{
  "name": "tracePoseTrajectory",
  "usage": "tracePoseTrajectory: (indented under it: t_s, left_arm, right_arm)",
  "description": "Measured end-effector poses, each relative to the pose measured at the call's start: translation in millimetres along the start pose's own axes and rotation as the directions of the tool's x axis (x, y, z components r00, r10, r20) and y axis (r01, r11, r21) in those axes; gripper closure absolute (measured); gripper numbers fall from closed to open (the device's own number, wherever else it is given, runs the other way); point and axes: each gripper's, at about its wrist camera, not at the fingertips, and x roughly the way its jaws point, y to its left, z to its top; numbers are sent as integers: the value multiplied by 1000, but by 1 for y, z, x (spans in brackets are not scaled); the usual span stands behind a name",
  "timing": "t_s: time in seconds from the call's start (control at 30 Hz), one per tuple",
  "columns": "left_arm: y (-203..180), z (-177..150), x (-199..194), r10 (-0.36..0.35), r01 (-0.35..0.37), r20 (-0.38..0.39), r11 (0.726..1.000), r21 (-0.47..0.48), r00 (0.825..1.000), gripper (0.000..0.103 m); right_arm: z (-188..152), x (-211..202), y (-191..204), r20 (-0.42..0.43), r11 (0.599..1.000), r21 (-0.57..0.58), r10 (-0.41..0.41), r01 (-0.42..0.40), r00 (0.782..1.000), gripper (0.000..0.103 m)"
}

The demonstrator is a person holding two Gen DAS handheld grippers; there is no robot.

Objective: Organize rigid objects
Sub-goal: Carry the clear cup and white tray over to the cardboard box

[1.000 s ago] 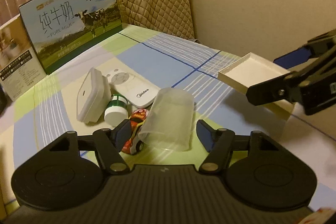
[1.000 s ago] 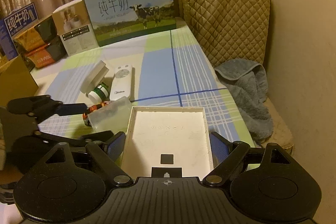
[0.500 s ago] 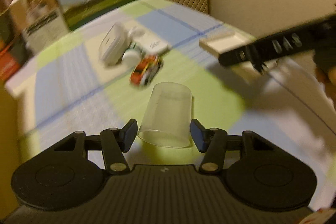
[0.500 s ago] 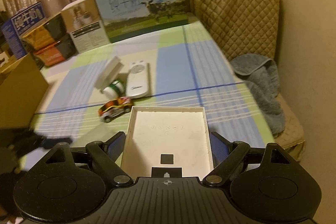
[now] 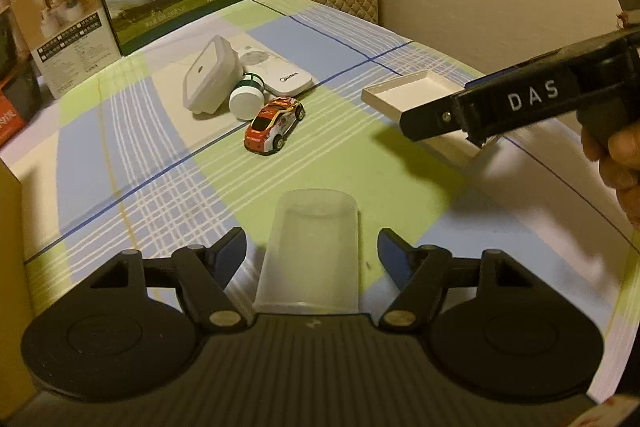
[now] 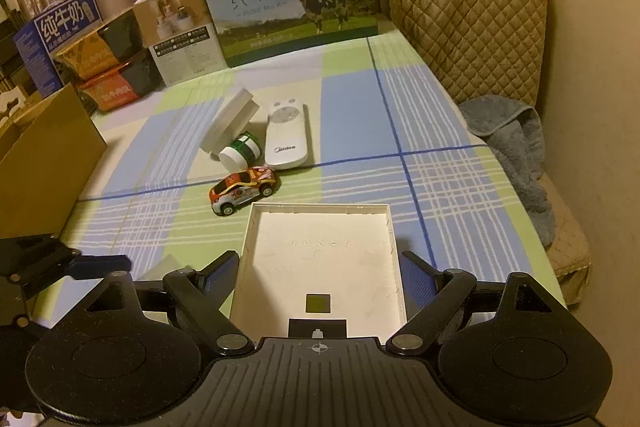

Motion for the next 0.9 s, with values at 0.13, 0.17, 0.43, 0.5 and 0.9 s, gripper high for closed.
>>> tracePoseTrajectory:
  t_s: [0.13, 0.17, 0.43, 0.5, 0.9]
  left_arm:
    - [5, 2, 8, -2, 2, -24, 1000, -14, 1000, 38]
    - [6, 2, 10, -4, 4, -30, 1000, -22, 1000, 40]
    - [3, 1, 12, -19, 18, -57, 1000, -16, 998, 54]
    - [3, 1, 11, -21, 20, -59, 1000, -17, 998, 55]
    - [12, 3, 6, 0, -5, -46, 995, -97, 999, 56]
  right_arm:
    - [3, 2, 3, 4, 1000, 4, 5, -5, 1000, 21]
    - [3, 3, 4, 4, 1000, 4, 5, -5, 1000, 21]
    - [4, 3, 7, 4, 1000, -4, 3, -3, 1000, 21]
    - [4, 3, 8, 4, 1000, -6, 6, -6, 1000, 21]
    - [6, 2, 9, 12, 1000, 4, 9, -9, 1000, 21]
